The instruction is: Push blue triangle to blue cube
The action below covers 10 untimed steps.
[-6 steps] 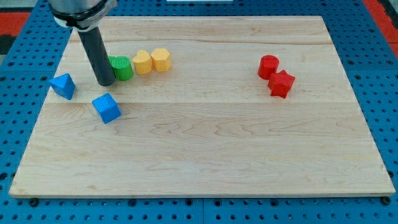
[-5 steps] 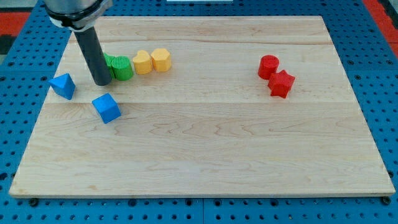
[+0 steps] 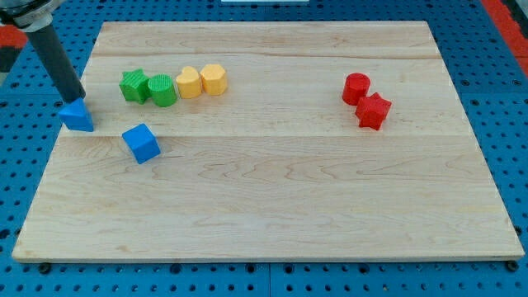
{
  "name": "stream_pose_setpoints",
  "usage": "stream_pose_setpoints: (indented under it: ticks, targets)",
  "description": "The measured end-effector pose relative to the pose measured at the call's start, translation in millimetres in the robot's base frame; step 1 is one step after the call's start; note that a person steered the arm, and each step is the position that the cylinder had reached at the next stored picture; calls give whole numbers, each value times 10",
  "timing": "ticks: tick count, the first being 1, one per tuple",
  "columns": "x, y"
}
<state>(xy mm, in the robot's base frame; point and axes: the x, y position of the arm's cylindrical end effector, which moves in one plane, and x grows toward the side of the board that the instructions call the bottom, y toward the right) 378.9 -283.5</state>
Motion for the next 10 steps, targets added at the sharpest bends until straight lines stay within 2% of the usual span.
stream_pose_setpoints:
  ticks: [2, 6, 8, 10]
  targets:
    - [420, 147]
    - [973, 159]
    - [1124, 178]
    - [1109, 747]
